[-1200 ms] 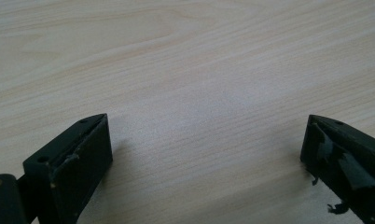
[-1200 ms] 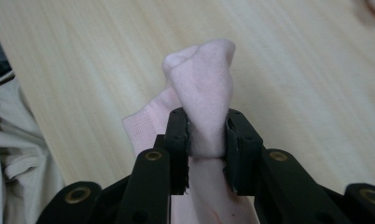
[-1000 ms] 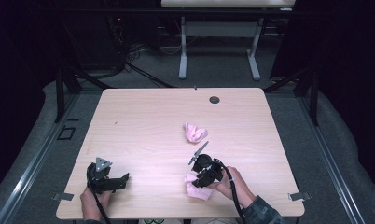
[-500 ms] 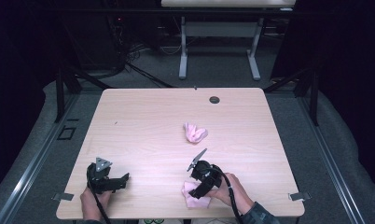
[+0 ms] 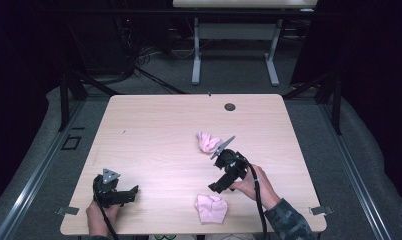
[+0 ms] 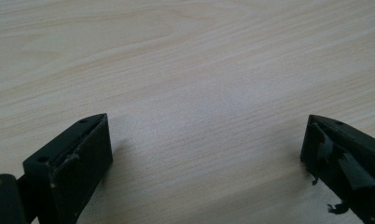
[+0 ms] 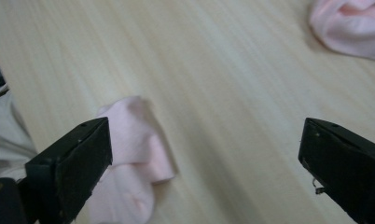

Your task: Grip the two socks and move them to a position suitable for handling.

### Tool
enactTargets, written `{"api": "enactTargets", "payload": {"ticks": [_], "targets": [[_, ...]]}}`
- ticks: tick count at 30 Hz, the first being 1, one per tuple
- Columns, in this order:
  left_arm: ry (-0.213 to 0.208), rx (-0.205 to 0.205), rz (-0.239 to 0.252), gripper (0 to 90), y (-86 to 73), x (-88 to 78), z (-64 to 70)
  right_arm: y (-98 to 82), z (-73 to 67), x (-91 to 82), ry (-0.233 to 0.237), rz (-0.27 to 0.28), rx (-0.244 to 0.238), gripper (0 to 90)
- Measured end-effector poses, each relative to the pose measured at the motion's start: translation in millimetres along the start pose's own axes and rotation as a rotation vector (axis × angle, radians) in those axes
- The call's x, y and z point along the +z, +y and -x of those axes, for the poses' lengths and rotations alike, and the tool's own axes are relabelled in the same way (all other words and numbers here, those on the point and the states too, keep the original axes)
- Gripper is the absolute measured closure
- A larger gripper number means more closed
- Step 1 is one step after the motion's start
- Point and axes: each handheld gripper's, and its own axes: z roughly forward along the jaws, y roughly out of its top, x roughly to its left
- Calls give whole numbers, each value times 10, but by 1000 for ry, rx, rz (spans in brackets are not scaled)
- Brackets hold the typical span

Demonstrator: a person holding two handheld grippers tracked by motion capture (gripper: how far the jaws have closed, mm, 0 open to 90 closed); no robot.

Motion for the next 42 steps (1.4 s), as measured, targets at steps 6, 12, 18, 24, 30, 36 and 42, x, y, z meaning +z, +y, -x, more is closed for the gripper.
{"api": "enactTargets", "payload": {"ticks": [6,12,18,24,30,36,42], "targets": [[0,-1,0,19,0,0,0,153,304,29,-32,-26,37,17],[0,0,0,19,0,0,0,328,588,147,-40,-33,93,15],[0,0,-1,19,0,-1,0,544,842,231,-53,-38,141,15],[0,0,0,20,0,-1,1,717,1017,305,-70,-52,182,18],[1,0,0,21,0,-1,1,852,1166,524,-67,-59,231,76],[-1,0,0,21,-1,-1,1,917,1200,767,-74,-110,230,150],[-1,0,1,21,-1,-1,1,889,1247,915,-68,-119,278,387]]}}
